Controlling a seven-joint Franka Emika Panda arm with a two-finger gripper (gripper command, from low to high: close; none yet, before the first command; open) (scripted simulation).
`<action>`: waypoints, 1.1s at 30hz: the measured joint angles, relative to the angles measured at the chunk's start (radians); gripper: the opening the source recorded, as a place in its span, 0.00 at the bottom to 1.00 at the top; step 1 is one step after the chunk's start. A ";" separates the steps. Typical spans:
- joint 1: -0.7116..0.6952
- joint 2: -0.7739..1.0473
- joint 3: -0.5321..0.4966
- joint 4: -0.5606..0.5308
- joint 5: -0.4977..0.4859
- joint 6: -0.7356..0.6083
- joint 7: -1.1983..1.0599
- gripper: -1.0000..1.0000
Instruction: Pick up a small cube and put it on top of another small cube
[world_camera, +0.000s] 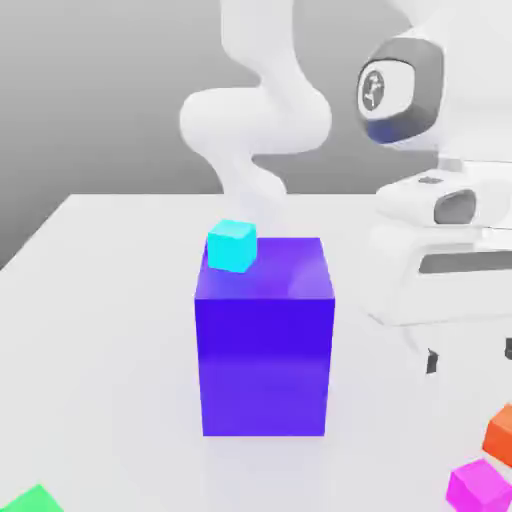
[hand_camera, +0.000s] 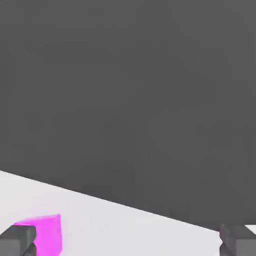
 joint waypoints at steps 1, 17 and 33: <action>0.009 0.035 0.004 0.002 -0.004 0.009 0.005 0.50; 0.121 0.405 -0.036 0.053 -0.077 0.187 0.071 0.00; -0.180 0.204 -0.214 0.051 0.177 0.006 0.210 0.00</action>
